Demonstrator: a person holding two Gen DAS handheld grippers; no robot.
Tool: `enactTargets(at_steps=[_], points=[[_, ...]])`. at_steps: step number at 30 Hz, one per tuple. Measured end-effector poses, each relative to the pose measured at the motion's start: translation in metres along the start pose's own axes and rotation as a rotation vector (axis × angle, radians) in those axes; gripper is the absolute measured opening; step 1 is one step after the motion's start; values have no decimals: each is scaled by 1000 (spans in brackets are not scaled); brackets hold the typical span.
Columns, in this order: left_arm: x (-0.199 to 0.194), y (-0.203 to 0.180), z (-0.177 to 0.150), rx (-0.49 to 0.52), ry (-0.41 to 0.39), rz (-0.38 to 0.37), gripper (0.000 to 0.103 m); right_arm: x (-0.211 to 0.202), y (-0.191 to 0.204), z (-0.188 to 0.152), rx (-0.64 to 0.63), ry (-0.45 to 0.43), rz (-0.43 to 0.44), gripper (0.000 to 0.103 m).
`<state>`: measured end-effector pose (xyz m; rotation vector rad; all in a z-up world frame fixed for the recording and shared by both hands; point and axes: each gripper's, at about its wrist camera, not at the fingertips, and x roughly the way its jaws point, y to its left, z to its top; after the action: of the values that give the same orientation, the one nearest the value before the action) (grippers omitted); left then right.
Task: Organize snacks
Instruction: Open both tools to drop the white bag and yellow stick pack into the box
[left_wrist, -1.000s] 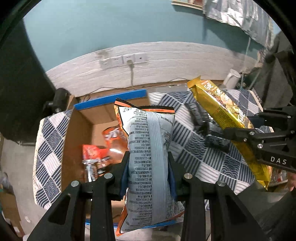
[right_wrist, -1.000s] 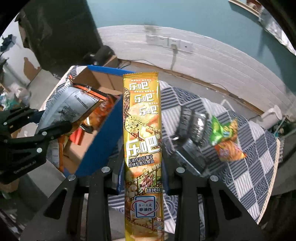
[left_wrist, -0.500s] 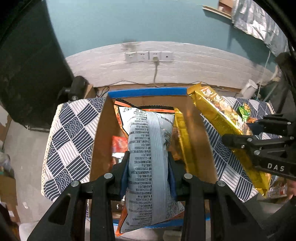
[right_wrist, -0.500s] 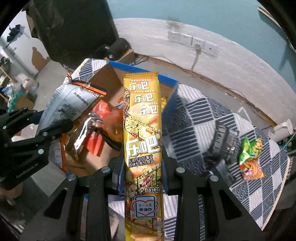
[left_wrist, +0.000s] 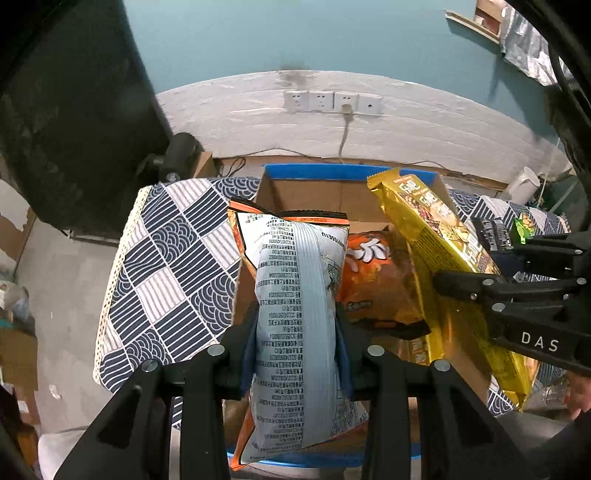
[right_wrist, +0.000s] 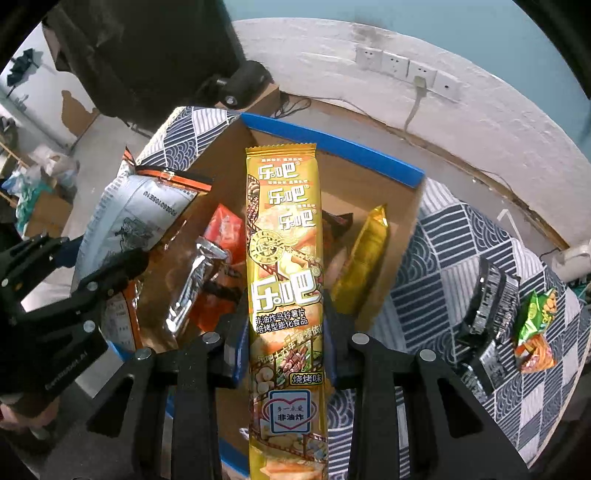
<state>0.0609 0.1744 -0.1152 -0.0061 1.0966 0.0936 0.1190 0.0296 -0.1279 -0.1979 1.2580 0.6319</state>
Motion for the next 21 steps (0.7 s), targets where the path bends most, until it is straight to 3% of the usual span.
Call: enactTargets(at_steps=[9, 14, 17, 21], points=[[9, 10, 1, -40, 17, 16, 37, 13, 5, 8, 40, 13, 22, 37], [7, 9, 2, -46, 11, 14, 50, 0, 2, 12, 51, -21, 6, 50], [4, 7, 3, -43, 1, 36, 71, -7, -4, 10, 63, -30, 3, 59], [-2, 3, 5, -33, -13, 40, 71, -13, -11, 8, 75, -37, 2, 61]])
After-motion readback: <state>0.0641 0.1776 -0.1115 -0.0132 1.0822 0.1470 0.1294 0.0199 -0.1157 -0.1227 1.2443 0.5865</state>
